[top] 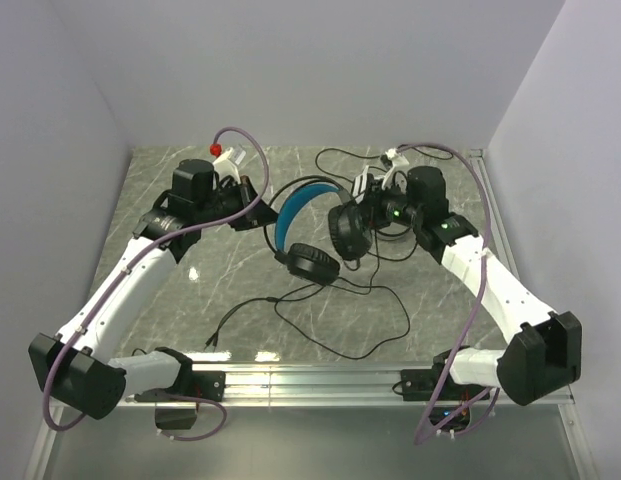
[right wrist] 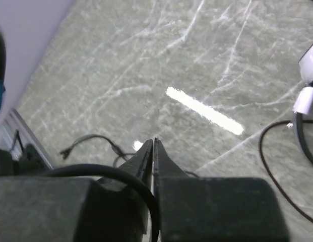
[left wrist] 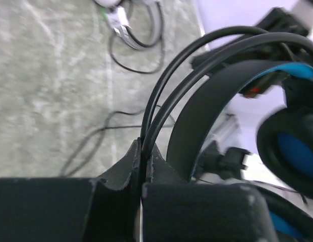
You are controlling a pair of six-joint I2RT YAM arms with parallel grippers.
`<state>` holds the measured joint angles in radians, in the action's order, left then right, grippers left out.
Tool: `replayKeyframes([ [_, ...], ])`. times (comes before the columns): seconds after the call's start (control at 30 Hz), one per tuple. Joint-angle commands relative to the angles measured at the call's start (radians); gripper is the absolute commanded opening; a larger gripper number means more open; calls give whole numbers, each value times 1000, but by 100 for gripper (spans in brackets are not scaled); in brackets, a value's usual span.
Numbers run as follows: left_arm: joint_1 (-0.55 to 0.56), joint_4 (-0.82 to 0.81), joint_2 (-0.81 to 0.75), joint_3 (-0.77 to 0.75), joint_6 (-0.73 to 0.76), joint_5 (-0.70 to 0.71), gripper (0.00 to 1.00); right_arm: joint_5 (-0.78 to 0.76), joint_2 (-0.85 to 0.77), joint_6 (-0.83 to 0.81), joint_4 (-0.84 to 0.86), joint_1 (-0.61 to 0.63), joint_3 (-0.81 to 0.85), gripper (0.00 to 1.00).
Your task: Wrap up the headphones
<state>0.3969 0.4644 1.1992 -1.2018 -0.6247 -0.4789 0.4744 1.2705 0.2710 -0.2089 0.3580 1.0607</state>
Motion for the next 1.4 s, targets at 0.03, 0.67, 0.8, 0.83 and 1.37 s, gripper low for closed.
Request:
replayKeyframes([
  [0.03, 2, -112, -41, -54, -153, -181, 0, -16, -81, 82, 331, -1, -119, 17],
  [0.67, 20, -164, -101, -44, -310, -69, 0, 66, -85, 211, 853, 53, -341, 42],
  [0.8, 22, -145, -98, -67, -332, -53, 0, 44, -51, 186, 865, 81, -320, 35],
  [0.83, 23, -147, -98, -71, -337, -55, 0, 44, -27, 188, 867, 88, -312, 29],
  [1.37, 80, -391, -118, 7, -542, 67, 0, 16, 124, 270, 1068, 223, -309, 13],
])
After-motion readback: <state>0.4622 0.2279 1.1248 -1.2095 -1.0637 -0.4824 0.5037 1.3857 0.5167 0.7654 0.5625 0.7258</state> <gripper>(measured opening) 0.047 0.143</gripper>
